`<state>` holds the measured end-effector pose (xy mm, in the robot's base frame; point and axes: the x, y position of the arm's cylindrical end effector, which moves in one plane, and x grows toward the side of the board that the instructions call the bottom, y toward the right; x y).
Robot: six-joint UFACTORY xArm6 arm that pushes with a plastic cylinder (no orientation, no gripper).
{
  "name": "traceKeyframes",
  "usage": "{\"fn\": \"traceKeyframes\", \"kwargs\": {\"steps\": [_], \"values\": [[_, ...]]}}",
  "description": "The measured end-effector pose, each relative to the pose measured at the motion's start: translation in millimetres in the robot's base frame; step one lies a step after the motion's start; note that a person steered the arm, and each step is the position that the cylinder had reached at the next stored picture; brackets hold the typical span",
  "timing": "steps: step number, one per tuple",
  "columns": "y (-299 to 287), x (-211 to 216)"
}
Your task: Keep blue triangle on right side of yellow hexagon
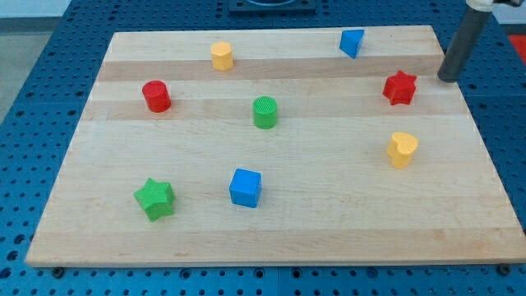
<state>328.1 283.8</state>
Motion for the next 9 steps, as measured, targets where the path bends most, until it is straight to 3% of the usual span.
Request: {"fn": "traceKeyframes", "kwargs": {"steps": [3,4,6,7,8,9], "values": [[3,1],[57,-12],[60,-12],[17,-10],[-78,-5],[-79,-5]]}}
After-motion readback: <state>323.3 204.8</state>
